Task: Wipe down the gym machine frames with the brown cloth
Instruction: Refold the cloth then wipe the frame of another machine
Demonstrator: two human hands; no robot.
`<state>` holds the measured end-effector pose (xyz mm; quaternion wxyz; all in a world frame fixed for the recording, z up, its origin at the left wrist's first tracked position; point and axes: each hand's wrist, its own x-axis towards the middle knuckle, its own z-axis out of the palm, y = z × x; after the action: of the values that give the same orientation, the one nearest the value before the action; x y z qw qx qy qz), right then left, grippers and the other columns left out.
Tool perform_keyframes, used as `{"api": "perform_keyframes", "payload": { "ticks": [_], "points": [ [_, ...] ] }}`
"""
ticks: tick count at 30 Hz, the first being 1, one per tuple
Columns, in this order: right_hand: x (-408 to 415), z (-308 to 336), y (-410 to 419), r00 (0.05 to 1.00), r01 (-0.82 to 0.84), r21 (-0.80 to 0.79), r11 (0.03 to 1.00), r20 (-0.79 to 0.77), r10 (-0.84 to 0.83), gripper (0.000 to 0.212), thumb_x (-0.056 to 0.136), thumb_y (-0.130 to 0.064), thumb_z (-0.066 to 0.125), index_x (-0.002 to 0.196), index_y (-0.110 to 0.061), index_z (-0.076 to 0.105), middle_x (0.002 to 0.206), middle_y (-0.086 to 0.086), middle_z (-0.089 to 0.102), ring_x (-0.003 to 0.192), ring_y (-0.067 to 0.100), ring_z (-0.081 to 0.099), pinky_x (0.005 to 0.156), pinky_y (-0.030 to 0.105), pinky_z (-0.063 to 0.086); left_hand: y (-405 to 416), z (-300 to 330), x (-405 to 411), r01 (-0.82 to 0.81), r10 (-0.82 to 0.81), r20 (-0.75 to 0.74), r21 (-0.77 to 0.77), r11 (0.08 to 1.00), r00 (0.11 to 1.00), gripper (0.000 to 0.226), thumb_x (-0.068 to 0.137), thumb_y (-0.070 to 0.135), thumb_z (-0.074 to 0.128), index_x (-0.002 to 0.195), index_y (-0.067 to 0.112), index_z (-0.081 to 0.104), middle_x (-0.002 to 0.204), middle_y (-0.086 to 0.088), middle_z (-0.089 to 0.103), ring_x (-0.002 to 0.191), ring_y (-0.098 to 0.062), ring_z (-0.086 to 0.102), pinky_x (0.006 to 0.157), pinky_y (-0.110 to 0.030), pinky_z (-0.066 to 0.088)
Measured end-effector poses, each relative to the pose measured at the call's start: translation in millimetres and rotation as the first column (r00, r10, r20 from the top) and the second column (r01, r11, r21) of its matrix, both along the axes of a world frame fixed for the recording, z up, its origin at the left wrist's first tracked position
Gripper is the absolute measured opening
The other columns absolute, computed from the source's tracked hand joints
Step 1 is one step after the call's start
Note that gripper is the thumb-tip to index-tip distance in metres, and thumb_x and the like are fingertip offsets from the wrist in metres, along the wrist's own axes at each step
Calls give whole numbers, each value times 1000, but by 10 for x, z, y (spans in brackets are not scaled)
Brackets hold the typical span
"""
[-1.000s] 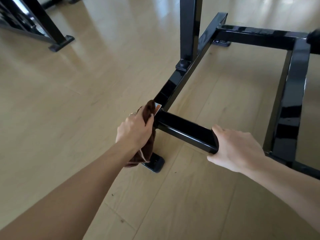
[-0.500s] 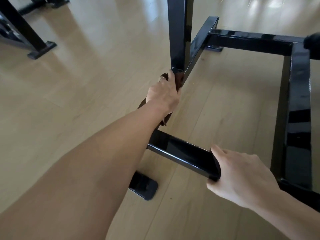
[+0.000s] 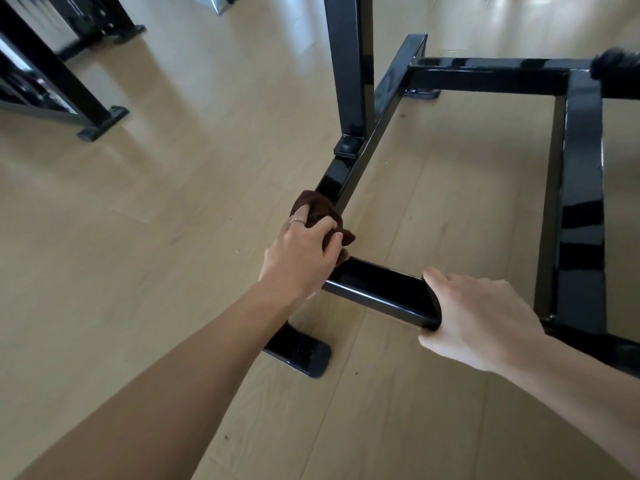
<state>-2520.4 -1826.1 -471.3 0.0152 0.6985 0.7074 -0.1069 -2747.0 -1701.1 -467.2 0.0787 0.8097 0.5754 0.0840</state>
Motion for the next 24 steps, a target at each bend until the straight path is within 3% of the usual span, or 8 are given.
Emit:
{"api": "perform_keyframes", "payload": {
  "ticks": [2, 4, 7, 10, 15, 20, 24],
  "points": [
    [0, 4, 7, 1000, 1, -9, 1000, -11, -1, 42, 70, -54, 57, 88, -30, 29, 72, -10, 54, 57, 17, 53, 52, 32, 32, 77, 37, 43, -26, 27, 35, -16, 1000, 999, 33, 102, 46, 47, 133, 35, 47, 144, -7, 45, 109, -28, 58, 81, -41, 57],
    [-9, 7, 9, 1000, 2, -7, 1000, -9, -2, 42, 71, -55, 56, 89, -31, 27, 74, -11, 54, 55, 15, 49, 48, 28, 26, 295, 77, 188, -96, 100, 68, -55, 994, 993, 50, 99, 43, 55, 142, 26, 35, 129, -8, 53, 97, -27, 62, 78, -44, 59],
    [-7, 7, 11, 1000, 9, 12, 1000, 11, -9, 43, 70, -56, 56, 87, -30, 26, 74, -12, 54, 51, 11, 43, 46, 23, 17, 699, 56, 472, -186, 186, -3, -11, 982, 983, 56, 98, 47, 57, 137, 12, 37, 114, -11, 60, 94, -30, 63, 74, -42, 54],
    [0, 0, 29, 1000, 12, -7, 1000, -14, -13, 41, 71, -55, 56, 86, -30, 27, 73, -11, 54, 54, 10, 49, 47, 23, 19, 1050, 20, 724, -215, 215, -21, 23, 976, 976, 55, 98, 51, 55, 131, 9, 43, 110, -11, 61, 88, -28, 60, 68, -38, 45],
    [32, -31, 58, 999, 7, -8, 1000, -35, -7, 39, 68, -52, 55, 85, -29, 28, 69, -10, 54, 51, 9, 49, 46, 26, 24, 1262, -10, 895, -248, 249, -18, 41, 968, 968, 57, 97, 54, 56, 128, 7, 46, 111, -11, 63, 98, -33, 65, 67, -39, 45],
    [30, -50, 83, 1000, -25, -3, 1000, -16, 24, 41, 67, -49, 62, 88, -30, 32, 66, -9, 51, 50, 10, 44, 45, 27, 20, 937, 53, 651, -240, 239, -73, -8, 971, 968, 60, 99, 49, 55, 138, 7, 40, 119, -15, 60, 104, -35, 63, 76, -44, 49],
    [40, 4, 78, 997, -73, -65, 995, -39, 71, 46, 75, -44, 68, 95, -25, 32, 78, -9, 50, 62, 20, 51, 54, 32, 31, 371, 67, 318, -275, 275, -27, -23, 961, 961, 51, 101, 46, 50, 134, 8, 40, 114, -17, 59, 98, -37, 63, 80, -48, 55]
  ]
}}
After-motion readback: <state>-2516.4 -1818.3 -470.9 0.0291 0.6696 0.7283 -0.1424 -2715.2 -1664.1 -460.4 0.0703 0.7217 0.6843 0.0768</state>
